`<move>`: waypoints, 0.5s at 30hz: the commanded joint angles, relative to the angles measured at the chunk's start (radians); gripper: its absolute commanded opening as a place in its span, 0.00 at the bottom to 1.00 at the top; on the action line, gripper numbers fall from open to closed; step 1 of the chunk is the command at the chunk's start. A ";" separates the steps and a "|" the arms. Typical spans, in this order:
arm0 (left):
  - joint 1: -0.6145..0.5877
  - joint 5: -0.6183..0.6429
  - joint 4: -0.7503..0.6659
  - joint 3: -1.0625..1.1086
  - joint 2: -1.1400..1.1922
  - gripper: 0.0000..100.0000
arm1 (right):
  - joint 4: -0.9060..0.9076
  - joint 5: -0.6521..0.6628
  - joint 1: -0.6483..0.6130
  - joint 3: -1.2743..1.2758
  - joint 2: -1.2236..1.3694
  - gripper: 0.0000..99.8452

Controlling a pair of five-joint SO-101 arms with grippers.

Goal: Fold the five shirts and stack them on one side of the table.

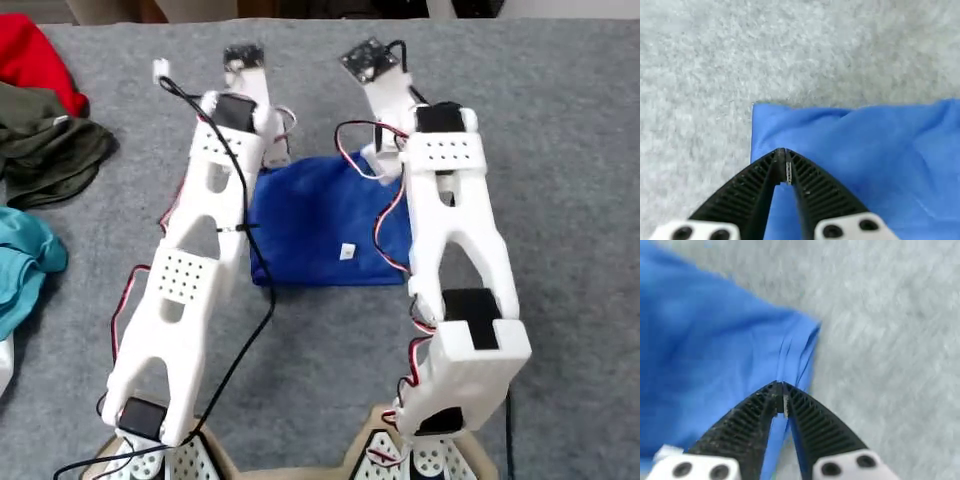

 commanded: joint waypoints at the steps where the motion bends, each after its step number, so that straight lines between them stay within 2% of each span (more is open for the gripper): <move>1: 0.012 0.014 0.014 0.178 -0.214 0.02 | -0.087 0.011 -0.041 -0.074 0.067 0.01; 8: 0.054 0.049 0.011 0.773 -0.526 0.02 | -0.037 0.003 -0.048 -0.272 0.361 0.01; 12: 0.106 0.051 -0.018 0.984 -0.647 0.02 | 0.038 0.002 -0.031 -0.423 0.504 0.01; 15: 0.140 0.086 -0.091 1.132 -0.704 0.02 | 0.103 0.002 -0.019 -0.535 0.579 0.01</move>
